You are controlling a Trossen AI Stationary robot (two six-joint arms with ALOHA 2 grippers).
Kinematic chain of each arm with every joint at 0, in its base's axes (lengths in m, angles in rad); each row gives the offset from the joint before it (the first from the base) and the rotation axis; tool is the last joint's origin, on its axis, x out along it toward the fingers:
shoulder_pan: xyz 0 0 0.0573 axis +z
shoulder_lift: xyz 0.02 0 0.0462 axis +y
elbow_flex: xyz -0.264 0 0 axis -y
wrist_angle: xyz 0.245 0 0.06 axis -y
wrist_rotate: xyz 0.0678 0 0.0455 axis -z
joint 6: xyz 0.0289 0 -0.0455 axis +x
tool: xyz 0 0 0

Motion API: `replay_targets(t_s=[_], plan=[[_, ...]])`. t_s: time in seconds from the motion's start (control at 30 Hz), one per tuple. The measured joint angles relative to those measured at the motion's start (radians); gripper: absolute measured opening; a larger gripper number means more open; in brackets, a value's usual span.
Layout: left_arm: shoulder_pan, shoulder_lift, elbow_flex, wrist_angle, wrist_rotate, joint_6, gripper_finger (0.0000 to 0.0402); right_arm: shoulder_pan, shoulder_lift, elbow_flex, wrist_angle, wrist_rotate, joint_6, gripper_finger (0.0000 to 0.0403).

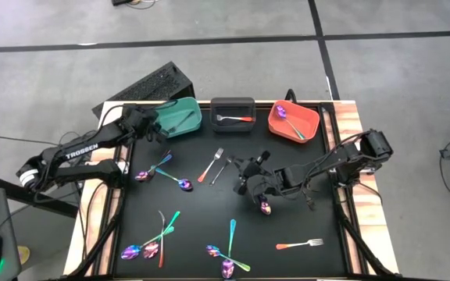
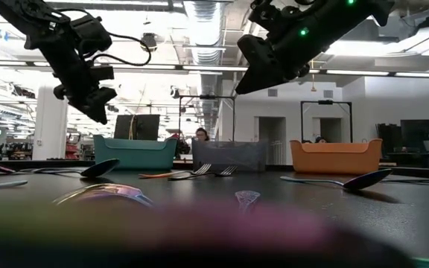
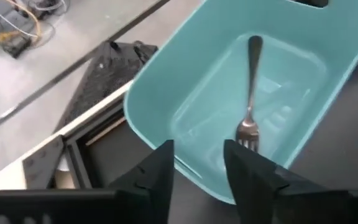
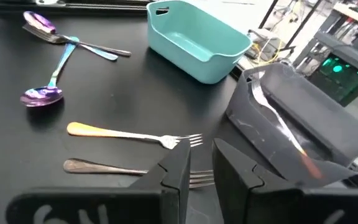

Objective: Sort silverware by color (type)
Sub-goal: Put the blue spoon into the orange bin

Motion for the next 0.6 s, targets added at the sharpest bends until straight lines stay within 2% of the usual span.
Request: replay_targets(t_s=[0.07, 0.17, 0.33, 0.43, 0.6], plan=[[-0.018, -0.015, 0.000, 0.007, 0.055, -0.004, 0.0148, -0.002, 0.000, 0.000, 0.003, -0.043, -0.013, 0.0088], [-0.069, -0.049, 0.000, 0.082, 0.151, -0.014, 0.0154, -0.016, 0.000, 0.000, 0.018, -0.162, -0.067, 0.0088], [-0.229, -0.109, -0.018, 0.263, 0.282, -0.033, 0.0142, -0.036, 0.000, 0.000, 0.116, -0.365, -0.105, 0.0087], [-0.360, -0.127, -0.078, 0.393, 0.304, -0.041, 0.0135, -0.040, 0.000, 0.000, 0.166, -0.402, -0.086, 0.0084], [-0.573, -0.127, -0.217, 0.601, 0.278, -0.105, 0.0129, -0.038, 0.000, 0.000, 0.125, -0.402, 0.015, 0.0074]])
